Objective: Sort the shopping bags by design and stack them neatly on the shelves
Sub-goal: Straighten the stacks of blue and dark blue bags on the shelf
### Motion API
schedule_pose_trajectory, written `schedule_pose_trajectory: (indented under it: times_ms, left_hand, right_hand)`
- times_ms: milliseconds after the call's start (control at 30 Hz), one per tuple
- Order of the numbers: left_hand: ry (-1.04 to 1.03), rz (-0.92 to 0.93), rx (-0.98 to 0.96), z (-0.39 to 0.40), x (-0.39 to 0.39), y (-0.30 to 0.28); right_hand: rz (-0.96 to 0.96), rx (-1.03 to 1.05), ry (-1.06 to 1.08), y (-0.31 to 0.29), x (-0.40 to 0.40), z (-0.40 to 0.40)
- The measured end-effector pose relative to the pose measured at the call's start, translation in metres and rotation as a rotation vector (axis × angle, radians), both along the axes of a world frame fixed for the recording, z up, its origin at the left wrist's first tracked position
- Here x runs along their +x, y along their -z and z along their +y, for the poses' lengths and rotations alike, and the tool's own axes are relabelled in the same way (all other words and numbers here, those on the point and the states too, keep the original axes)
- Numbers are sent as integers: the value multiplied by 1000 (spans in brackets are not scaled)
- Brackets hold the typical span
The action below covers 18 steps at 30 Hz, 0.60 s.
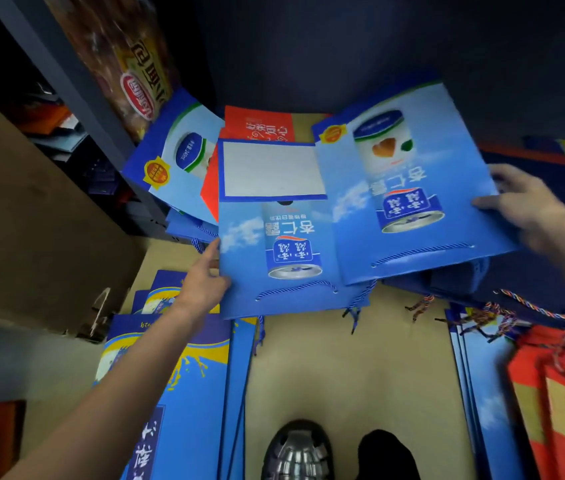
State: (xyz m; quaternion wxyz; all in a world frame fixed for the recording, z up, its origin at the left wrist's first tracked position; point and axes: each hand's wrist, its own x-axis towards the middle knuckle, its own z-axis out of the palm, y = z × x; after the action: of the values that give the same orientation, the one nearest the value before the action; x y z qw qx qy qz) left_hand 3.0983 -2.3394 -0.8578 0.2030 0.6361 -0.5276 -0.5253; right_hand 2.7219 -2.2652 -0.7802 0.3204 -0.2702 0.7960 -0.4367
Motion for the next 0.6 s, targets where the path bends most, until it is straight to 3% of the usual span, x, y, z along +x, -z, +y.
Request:
schedule_pose_trajectory:
  times_ms: [233,400,533,600]
  left_hand:
    - [-3,213,170,12,-42,-6]
    - [-42,273,207,14,-56,-9]
    - [-3,241,198,16,-54,-10]
    - [-65,260,196,16,-52,-12]
  right_hand:
    - [-270,5,78,35,24,34]
    - [-64,224,-152,78,65,22]
    - [79,319,-172,86,84,12]
    - [44,303,-145,84,89,9]
